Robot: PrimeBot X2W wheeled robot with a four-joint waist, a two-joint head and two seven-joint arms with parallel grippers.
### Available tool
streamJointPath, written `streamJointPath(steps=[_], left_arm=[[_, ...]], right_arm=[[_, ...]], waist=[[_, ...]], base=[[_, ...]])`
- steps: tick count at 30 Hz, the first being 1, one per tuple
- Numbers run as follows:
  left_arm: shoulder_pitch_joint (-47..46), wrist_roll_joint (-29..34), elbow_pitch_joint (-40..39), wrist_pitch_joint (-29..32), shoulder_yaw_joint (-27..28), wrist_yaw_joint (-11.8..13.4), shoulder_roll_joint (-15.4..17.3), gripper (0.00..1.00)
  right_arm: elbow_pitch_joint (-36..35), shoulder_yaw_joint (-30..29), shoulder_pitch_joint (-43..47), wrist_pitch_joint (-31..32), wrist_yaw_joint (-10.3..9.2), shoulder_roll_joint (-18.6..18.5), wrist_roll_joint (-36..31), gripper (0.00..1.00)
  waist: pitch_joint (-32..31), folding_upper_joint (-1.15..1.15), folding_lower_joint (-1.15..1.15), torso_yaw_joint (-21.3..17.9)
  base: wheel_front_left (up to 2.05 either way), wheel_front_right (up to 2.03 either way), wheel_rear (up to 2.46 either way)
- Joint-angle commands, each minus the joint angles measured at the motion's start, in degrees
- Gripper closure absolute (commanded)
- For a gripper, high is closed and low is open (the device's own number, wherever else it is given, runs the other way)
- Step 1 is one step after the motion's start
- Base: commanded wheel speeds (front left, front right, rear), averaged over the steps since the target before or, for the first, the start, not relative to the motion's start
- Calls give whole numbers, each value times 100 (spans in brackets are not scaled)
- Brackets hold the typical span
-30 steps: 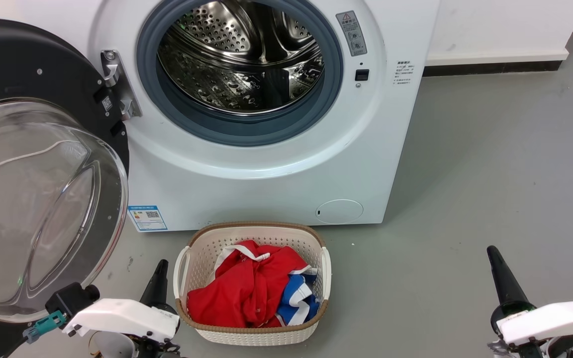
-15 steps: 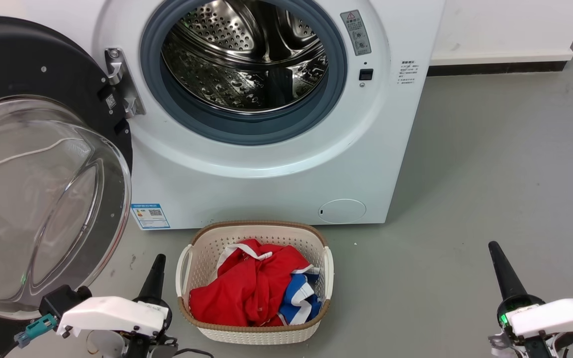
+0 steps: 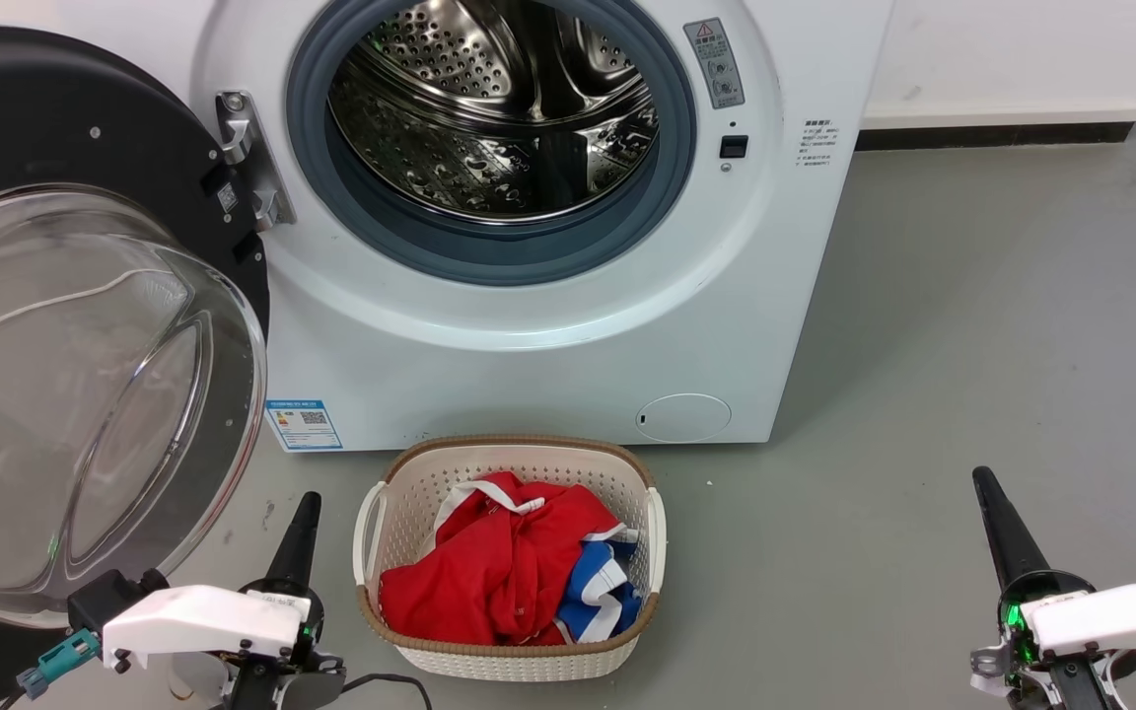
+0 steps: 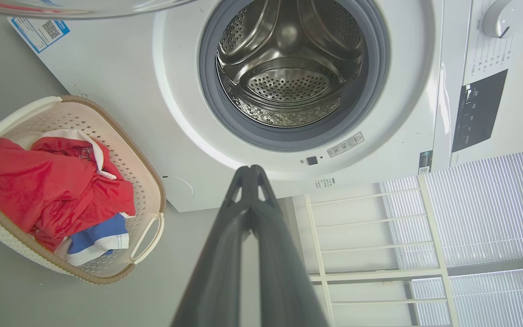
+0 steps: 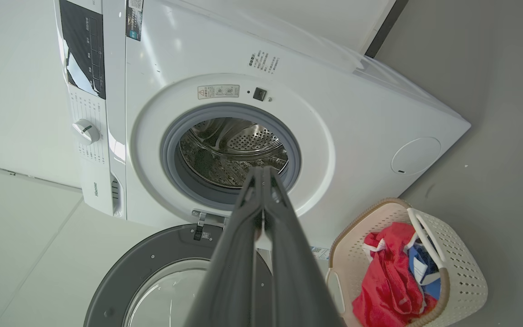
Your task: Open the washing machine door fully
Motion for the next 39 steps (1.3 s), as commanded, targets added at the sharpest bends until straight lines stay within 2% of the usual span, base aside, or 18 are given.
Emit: streamJointPath(steps=[1, 39], left_arm=[[-116, -86, -17, 29, 58, -50, -8, 100], [-172, -1378, 110, 420, 732, -586, -371, 100]], right_arm=[[-14, -18, -131, 21, 2, 13, 101, 100], [276, -108, -363, 178, 2, 39, 1809, 100]], waist=[[1, 0, 0, 3], [37, 0, 0, 134]], base=[[0, 0, 0], [0, 0, 0]])
